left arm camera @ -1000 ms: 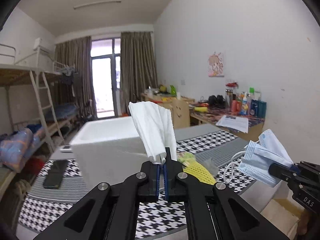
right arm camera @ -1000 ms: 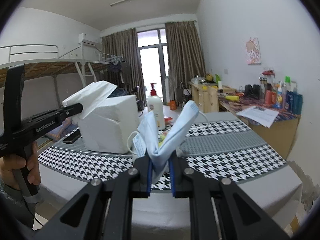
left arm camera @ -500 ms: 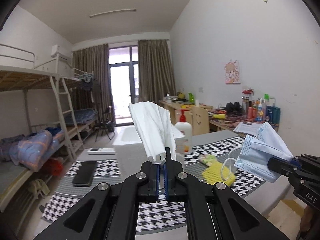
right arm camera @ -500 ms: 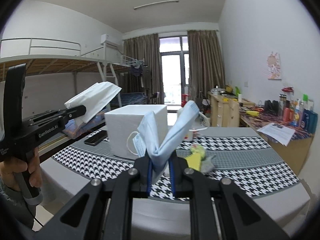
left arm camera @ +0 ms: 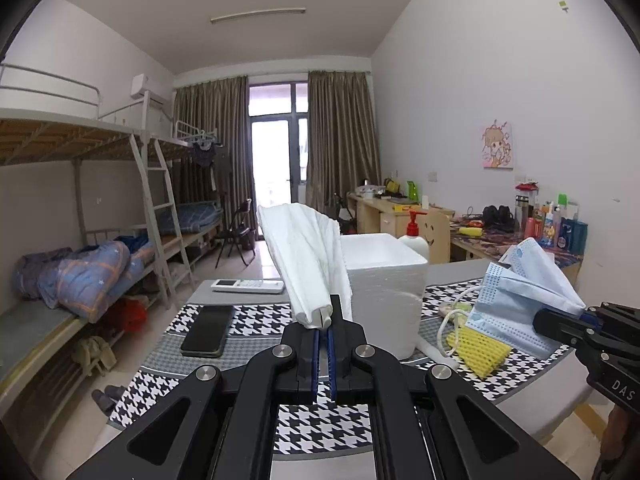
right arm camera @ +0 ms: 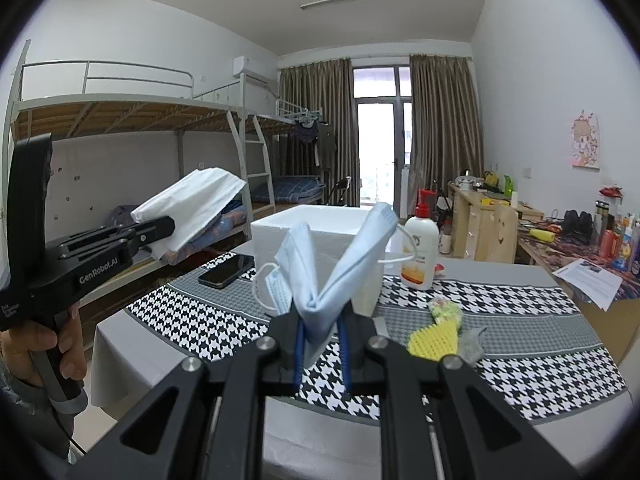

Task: Organize soft objects
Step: 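Carry the tissue and mask up over the white foam box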

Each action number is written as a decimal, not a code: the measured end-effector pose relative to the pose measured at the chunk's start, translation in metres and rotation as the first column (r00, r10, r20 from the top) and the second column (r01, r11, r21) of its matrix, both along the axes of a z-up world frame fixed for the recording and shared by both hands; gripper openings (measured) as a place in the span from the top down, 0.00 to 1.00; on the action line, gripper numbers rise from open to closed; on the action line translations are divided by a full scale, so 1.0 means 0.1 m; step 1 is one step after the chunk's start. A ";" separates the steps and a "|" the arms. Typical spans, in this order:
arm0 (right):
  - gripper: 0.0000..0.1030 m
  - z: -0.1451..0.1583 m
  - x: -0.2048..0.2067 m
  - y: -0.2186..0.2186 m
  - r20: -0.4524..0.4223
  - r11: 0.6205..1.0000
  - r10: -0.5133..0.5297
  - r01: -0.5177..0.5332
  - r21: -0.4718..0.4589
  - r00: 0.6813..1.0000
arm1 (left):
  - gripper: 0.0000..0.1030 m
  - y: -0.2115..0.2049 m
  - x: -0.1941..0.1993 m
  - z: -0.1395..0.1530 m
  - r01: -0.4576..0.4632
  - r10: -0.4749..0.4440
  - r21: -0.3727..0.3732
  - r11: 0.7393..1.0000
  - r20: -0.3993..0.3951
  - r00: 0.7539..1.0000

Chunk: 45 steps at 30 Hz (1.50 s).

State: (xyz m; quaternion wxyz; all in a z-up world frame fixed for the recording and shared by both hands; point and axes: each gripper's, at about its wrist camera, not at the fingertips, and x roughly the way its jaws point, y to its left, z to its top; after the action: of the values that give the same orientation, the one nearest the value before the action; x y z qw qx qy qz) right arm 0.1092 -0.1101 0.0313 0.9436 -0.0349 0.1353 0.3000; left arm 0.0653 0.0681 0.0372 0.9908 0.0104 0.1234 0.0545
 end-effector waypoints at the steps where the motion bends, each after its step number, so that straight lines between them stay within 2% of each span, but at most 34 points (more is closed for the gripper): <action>1: 0.83 0.01 0.03 0.02 0.001 1.000 0.004 -0.004 -0.004 1.000 | 0.97 0.01 0.02 0.00 -0.001 0.001 -0.002 1.000 -0.001 1.000; 24: 0.83 0.32 0.71 0.24 0.004 1.000 0.000 0.000 -0.012 1.000 | 0.97 0.21 0.69 0.23 0.027 -0.027 -0.010 1.000 -0.020 0.999; 45: 0.83 0.45 1.46 0.57 -0.060 0.998 0.048 -0.050 -0.033 0.997 | 0.97 0.36 1.21 0.28 0.013 -0.014 -0.011 1.000 -0.050 0.999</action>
State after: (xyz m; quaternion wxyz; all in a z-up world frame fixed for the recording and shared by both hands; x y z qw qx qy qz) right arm 0.2551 -0.0526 0.0767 0.9308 -0.0458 0.1673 0.3217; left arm 0.1859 0.1036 0.0648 0.9878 0.0074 0.1485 0.0469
